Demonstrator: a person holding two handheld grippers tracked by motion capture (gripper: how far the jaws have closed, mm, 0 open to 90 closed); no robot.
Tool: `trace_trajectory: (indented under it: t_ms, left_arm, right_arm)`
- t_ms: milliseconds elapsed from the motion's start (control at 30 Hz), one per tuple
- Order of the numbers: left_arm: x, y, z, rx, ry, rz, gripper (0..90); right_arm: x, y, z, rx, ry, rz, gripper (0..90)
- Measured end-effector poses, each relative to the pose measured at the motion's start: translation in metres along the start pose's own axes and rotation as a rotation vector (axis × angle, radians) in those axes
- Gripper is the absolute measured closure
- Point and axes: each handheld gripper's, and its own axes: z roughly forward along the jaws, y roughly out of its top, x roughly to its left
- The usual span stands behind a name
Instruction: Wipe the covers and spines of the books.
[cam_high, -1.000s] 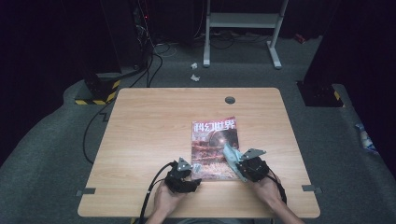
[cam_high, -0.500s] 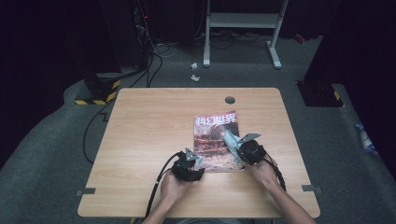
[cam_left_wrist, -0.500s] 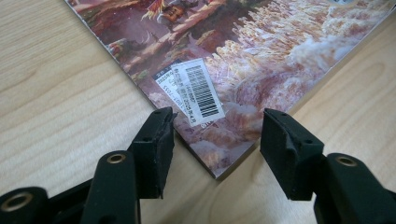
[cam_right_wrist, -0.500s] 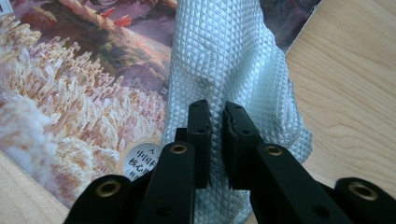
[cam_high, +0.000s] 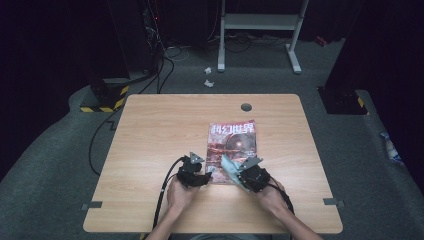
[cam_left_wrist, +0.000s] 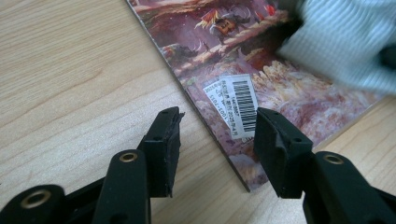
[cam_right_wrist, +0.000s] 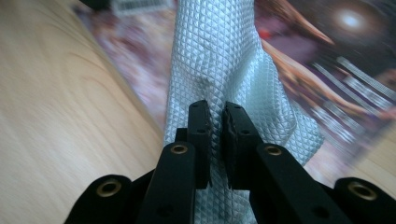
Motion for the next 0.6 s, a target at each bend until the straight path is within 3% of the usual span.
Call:
trace_trajectory:
  t_ms: [167,233,367,400,600]
  left_arm:
    - [-0.001,0.0,0.0,-0.001,-0.02,0.012,57.3]
    - [0.0,0.0,0.001,0.0,-0.031,0.007,60.5]
    - [-0.001,0.0,0.001,0.001,-0.054,0.007,62.3]
    - [-0.003,0.0,0.003,0.002,-0.079,0.0,62.2]
    - [-0.013,0.004,0.009,0.004,-0.117,0.006,61.4]
  right_arm:
    - [0.011,0.008,0.004,-0.006,0.02,-0.019,82.1]
    - [0.008,0.005,0.003,-0.002,0.037,-0.009,82.1]
    - [-0.005,-0.012,-0.008,0.003,0.01,0.024,82.1]
    - [-0.016,-0.022,-0.013,-0.001,-0.006,0.055,82.1]
    - [-0.037,-0.032,-0.018,0.012,-0.066,0.086,82.2]
